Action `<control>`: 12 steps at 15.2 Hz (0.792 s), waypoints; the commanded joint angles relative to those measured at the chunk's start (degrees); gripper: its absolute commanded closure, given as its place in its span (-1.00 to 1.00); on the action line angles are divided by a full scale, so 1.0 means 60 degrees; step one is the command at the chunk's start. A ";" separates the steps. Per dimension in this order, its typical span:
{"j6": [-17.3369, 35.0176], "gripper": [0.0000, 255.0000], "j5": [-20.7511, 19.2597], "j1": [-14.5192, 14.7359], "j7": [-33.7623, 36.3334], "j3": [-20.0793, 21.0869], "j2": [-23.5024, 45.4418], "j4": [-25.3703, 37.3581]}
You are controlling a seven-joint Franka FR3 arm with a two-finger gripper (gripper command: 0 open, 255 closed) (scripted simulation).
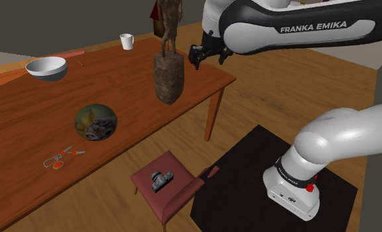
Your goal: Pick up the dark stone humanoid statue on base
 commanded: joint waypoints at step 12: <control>-0.4045 -1.00 -0.9781 -0.4987 1.1151 0.8536 0.8355 0.5262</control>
